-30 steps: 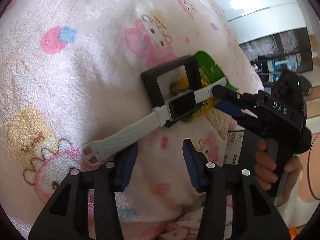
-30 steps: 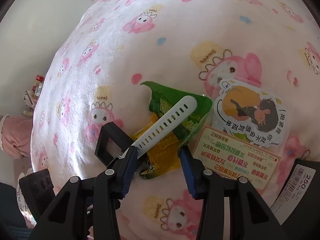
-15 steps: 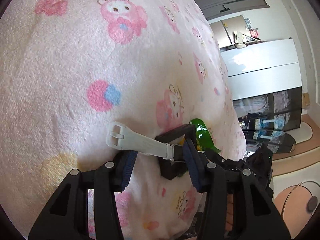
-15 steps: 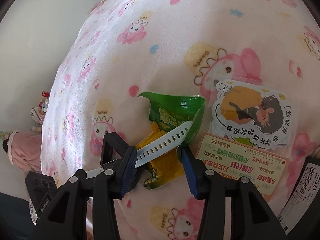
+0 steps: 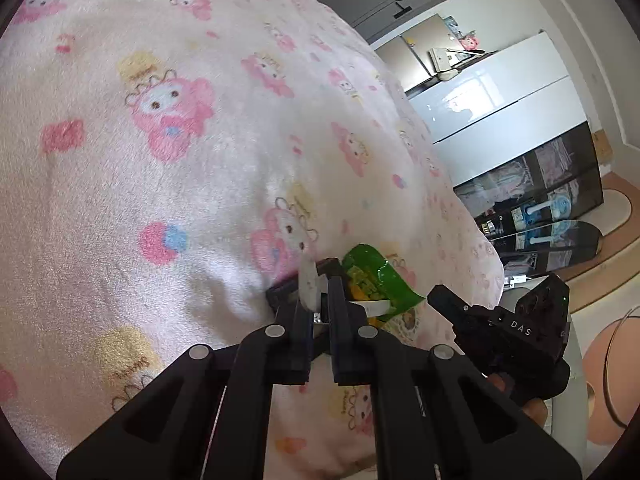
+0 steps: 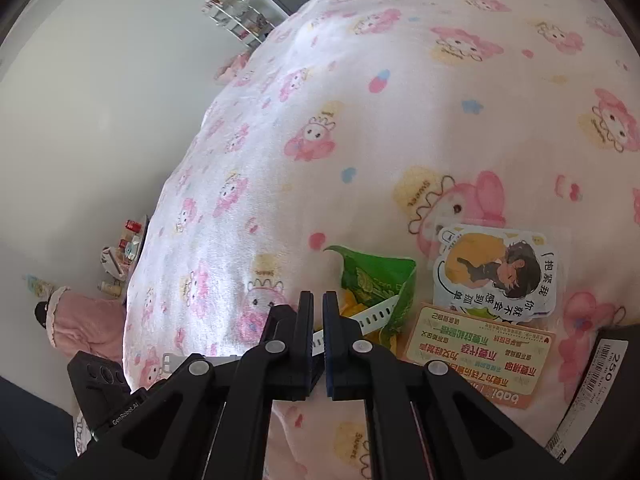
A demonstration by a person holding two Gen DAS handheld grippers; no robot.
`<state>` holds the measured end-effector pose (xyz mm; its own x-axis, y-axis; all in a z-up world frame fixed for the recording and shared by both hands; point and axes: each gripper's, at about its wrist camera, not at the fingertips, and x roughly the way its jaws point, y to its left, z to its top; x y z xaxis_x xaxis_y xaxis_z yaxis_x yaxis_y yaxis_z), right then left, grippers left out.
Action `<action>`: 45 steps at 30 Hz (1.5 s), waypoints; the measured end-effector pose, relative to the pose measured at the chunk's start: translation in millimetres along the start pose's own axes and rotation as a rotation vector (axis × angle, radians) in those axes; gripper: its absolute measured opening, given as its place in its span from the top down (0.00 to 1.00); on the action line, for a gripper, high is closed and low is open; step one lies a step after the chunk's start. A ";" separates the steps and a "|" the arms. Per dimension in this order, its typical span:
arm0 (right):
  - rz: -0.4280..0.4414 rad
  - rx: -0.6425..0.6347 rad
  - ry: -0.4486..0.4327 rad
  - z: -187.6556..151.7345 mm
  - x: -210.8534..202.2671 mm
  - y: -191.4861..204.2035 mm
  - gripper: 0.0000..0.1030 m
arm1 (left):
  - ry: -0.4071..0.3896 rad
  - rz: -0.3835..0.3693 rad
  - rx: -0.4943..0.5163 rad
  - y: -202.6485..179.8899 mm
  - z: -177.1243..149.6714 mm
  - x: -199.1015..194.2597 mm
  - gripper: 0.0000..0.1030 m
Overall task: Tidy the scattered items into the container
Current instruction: 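Grasp the white smartwatch strap with the left gripper and lift it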
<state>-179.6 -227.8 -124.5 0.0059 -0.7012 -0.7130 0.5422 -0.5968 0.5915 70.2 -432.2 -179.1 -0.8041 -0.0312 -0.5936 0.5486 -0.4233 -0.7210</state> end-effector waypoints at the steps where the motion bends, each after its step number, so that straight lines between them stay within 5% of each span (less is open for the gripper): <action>1: -0.010 -0.011 0.007 -1.8 -1.9 3.9 0.97 | -0.007 0.003 0.013 -4.4 -0.4 -4.4 0.95; 6: 0.023 0.047 0.127 -16.5 5.9 -1.4 0.96 | -0.046 0.025 0.008 -5.6 -3.2 -22.7 0.95; 10: 0.011 0.117 0.194 -21.9 22.1 -15.0 0.76 | -0.009 0.060 -0.030 16.4 -10.4 -19.5 0.95; 13: -0.008 0.178 0.198 -17.8 36.0 -26.3 0.73 | 0.054 0.038 -0.094 35.1 -15.3 -7.6 0.93; 17: 0.004 0.220 0.193 -15.3 52.7 -32.7 0.71 | 0.111 0.062 -0.117 45.2 -21.9 11.0 0.67; 23: 0.026 0.270 0.134 -0.8 56.2 -48.9 0.69 | 0.129 0.078 -0.124 47.9 -26.7 29.8 0.70; 26: 0.058 0.268 0.117 2.6 52.0 -49.8 0.77 | 0.135 0.062 -0.103 42.7 -28.6 31.3 0.80; 31: 0.071 0.195 0.134 1.2 56.7 -29.4 0.78 | 0.160 0.022 -0.140 47.9 -38.1 35.1 0.78; 34: 0.076 0.192 0.155 -1.8 64.6 -25.9 0.89 | 0.198 0.029 -0.122 43.0 -44.1 41.3 0.80; 37: 0.074 0.154 0.153 -5.1 53.8 -14.2 0.91 | 0.213 0.009 -0.058 27.4 -42.3 38.7 0.95; 39: 0.051 0.089 0.115 -4.9 35.7 -0.6 0.98 | 0.251 -0.021 -0.012 13.6 -41.3 39.0 0.95; 41: 0.044 0.056 0.086 -4.7 19.8 6.6 0.99 | 0.291 0.028 0.044 1.0 -42.6 42.3 0.95; 43: 0.035 0.042 0.064 -3.0 10.0 11.9 0.99 | 0.311 0.062 0.039 2.6 -45.3 42.0 0.85; 45: 0.022 0.036 0.049 -5.3 2.5 11.9 0.99 | 0.362 0.015 0.009 9.6 -50.4 41.5 0.76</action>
<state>-168.7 -234.6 -121.2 0.0590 -0.6949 -0.7167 0.5111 -0.5957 0.6196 53.7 -392.0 -228.7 -0.6620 0.2847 -0.6933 0.5562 -0.4334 -0.7091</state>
